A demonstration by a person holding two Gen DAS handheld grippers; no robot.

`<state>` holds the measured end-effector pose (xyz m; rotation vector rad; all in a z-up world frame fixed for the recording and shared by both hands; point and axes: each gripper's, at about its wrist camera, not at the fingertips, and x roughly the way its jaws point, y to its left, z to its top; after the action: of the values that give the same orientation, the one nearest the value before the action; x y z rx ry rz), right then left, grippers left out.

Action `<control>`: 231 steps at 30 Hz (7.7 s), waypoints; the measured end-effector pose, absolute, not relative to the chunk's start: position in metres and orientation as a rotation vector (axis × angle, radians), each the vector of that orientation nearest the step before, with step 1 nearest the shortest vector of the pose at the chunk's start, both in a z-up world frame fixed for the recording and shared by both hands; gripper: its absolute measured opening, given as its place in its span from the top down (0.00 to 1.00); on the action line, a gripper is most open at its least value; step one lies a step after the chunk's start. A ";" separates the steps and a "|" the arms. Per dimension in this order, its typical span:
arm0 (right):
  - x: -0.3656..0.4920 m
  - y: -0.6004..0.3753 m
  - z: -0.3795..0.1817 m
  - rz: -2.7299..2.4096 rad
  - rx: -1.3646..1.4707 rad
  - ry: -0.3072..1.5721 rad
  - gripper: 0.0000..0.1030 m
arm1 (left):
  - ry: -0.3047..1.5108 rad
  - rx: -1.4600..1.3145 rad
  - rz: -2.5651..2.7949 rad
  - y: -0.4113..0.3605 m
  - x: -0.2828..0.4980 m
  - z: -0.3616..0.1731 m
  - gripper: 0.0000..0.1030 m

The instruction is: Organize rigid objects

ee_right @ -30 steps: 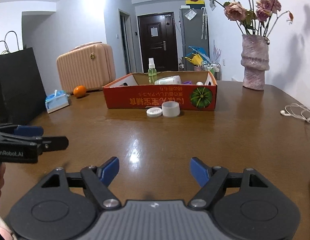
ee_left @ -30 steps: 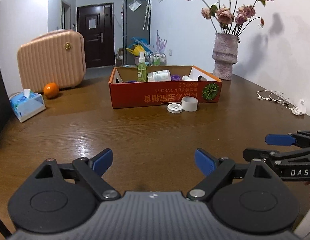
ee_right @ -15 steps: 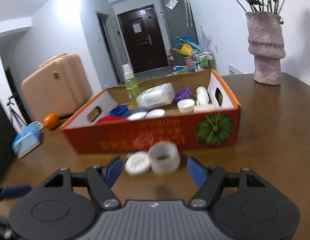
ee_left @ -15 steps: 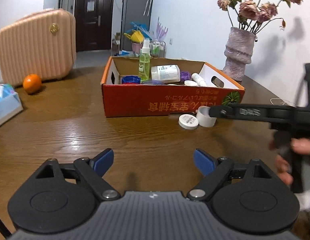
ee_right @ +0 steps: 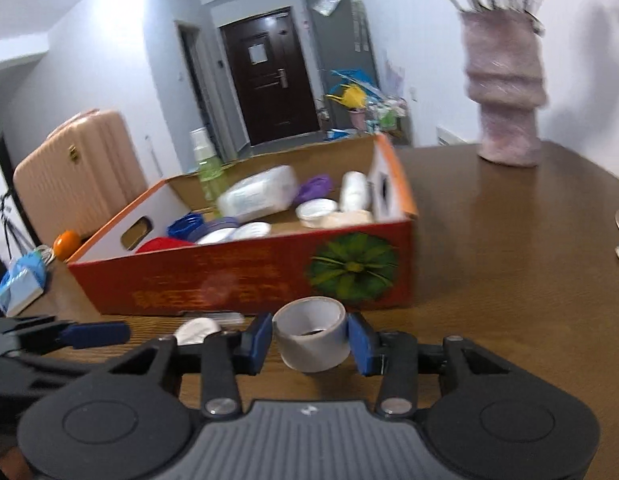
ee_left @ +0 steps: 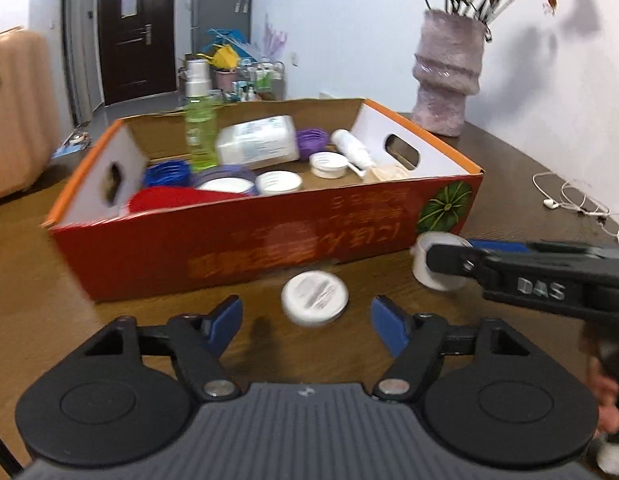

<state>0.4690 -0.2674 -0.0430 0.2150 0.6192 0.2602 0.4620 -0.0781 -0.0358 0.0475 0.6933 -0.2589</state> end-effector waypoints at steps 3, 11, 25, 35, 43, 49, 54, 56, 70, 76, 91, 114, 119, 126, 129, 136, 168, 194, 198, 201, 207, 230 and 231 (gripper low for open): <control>0.470 -0.279 -0.043 0.236 0.259 0.611 0.60 | 0.717 0.062 -0.270 -0.094 0.477 -0.043 0.44; 0.461 -0.270 -0.035 0.298 0.230 0.572 0.60 | 0.738 0.062 -0.235 -0.097 0.485 -0.049 0.61; 0.415 -0.258 -0.020 0.303 0.175 0.536 0.61 | 0.639 -0.033 -0.071 -0.031 0.334 -0.005 0.61; 0.270 -0.254 -0.007 0.386 0.176 0.504 0.61 | 0.632 -0.106 -0.098 -0.012 0.261 0.004 0.61; 0.241 -0.255 -0.003 0.383 0.162 0.493 0.61 | 0.591 -0.115 -0.144 -0.022 0.242 0.012 0.61; 0.263 -0.255 0.005 0.384 0.161 0.475 0.61 | 0.572 -0.107 -0.141 -0.018 0.257 0.018 0.61; 0.316 -0.257 0.031 0.395 0.155 0.422 0.61 | 0.506 -0.081 -0.157 -0.015 0.305 0.041 0.61; 0.348 -0.257 0.041 0.399 0.168 0.414 0.61 | 0.518 -0.098 -0.165 -0.010 0.336 0.050 0.61; 0.563 -0.226 0.001 0.323 0.110 0.605 0.61 | 0.713 -0.094 -0.301 -0.070 0.586 0.033 0.61; 0.578 -0.216 -0.021 0.278 0.095 0.592 0.46 | 0.766 -0.037 -0.271 -0.101 0.634 0.002 0.55; 0.554 -0.234 0.022 0.279 0.151 0.511 0.39 | 0.684 -0.026 -0.216 -0.067 0.593 0.046 0.33; 0.337 -0.240 0.110 0.306 0.047 0.238 0.08 | 0.283 0.012 -0.043 0.000 0.319 0.106 0.00; 0.302 -0.236 0.107 0.314 0.056 0.228 0.08 | 0.272 0.006 -0.037 0.007 0.284 0.102 0.00; 0.231 -0.240 0.085 0.304 0.052 0.192 0.08 | 0.233 0.024 -0.008 0.008 0.220 0.080 0.00; 0.194 -0.245 0.067 0.318 0.049 0.208 0.08 | 0.237 0.038 0.000 0.006 0.181 0.057 0.00; 0.099 -0.246 0.025 0.335 0.043 0.223 0.08 | 0.215 0.048 0.041 0.004 0.074 0.026 0.00; 0.004 -0.235 0.005 0.312 0.078 0.264 0.07 | 0.206 0.062 0.039 -0.004 -0.017 0.007 0.00; 0.004 -0.237 0.002 0.321 0.083 0.268 0.04 | 0.205 0.064 0.037 -0.004 -0.016 0.005 0.00; 0.004 -0.237 0.002 0.322 0.085 0.265 0.03 | 0.204 0.064 0.036 -0.004 -0.017 0.005 0.00; 0.004 -0.236 0.002 0.326 0.086 0.267 0.03 | 0.205 0.063 0.037 -0.004 -0.016 0.005 0.00; 0.004 -0.236 0.002 0.330 0.086 0.262 0.03 | 0.202 0.064 0.038 -0.004 -0.017 0.005 0.00; 0.003 -0.236 -0.001 0.333 0.089 0.267 0.03 | 0.202 0.063 0.036 -0.004 -0.016 0.005 0.00; 0.003 -0.236 -0.001 0.333 0.090 0.267 0.03 | 0.203 0.062 0.036 -0.004 -0.016 0.005 0.00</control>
<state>0.0028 -0.2363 -0.0012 0.0900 0.2674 0.3327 -0.0159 -0.0045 0.0052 0.0623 0.2035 0.0361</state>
